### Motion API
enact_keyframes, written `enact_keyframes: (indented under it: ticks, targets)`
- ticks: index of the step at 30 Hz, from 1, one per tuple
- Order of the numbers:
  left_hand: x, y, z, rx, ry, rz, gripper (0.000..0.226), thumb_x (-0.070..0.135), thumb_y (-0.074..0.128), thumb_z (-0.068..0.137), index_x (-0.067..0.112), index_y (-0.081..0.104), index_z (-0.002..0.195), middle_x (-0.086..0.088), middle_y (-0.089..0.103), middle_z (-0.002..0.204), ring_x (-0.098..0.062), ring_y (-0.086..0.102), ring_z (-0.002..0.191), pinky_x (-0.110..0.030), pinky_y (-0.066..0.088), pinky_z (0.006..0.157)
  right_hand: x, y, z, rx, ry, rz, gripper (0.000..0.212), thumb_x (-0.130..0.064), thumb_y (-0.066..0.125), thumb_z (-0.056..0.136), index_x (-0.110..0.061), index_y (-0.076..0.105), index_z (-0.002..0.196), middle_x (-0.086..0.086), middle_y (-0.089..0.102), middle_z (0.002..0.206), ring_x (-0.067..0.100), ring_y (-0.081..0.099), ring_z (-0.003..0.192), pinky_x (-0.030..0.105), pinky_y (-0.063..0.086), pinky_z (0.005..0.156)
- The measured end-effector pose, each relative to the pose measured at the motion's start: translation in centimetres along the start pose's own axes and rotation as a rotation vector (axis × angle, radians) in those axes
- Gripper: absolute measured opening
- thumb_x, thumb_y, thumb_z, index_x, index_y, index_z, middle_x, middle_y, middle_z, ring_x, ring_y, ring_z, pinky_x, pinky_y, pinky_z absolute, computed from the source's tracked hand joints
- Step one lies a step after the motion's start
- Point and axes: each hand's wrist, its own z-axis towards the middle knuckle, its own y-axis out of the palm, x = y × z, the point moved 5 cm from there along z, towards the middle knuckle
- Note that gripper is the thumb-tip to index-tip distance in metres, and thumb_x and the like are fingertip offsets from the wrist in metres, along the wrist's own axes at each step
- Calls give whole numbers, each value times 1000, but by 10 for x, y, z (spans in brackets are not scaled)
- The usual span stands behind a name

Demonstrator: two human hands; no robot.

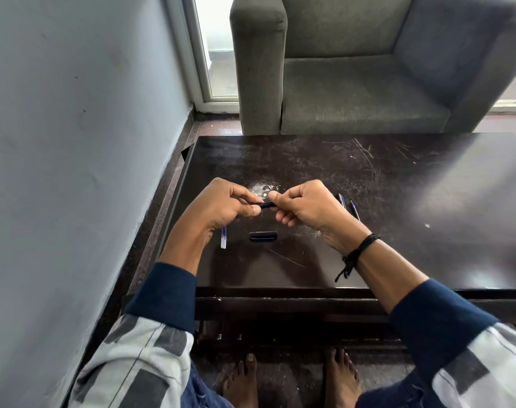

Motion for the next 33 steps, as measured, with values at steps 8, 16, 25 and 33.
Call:
enact_keyframes:
  ticks: [8,16,25,33]
  targets:
    - [-1,-2,1,12,3,-3,20,3,79,81,15,80,97,-15,75,90,-2,59,67,-6,49,62,-3,-2,0,-11,-36,65,21,-10,79,85,9,72,91,12,72,71,9,62,57,20,54,59]
    - [-3,-3,2,11,6,-9,20,3,78,81,14,80,98,-13,74,86,3,61,62,-10,50,67,-4,1,-2,-17,-25,51,25,-19,74,91,5,72,91,14,74,74,10,61,56,18,53,56]
    - [-1,-3,2,8,22,-10,20,4,79,81,20,79,92,-14,76,90,2,63,66,-4,49,62,-3,0,0,-6,-39,-32,30,-27,71,93,2,74,86,9,74,68,9,62,56,19,53,56]
    - [0,-1,2,23,53,-8,18,5,79,81,17,80,95,-13,76,88,-6,64,75,-20,52,80,-6,-1,1,-29,-52,-42,20,-18,71,93,-3,71,79,3,70,62,6,58,52,17,50,53]
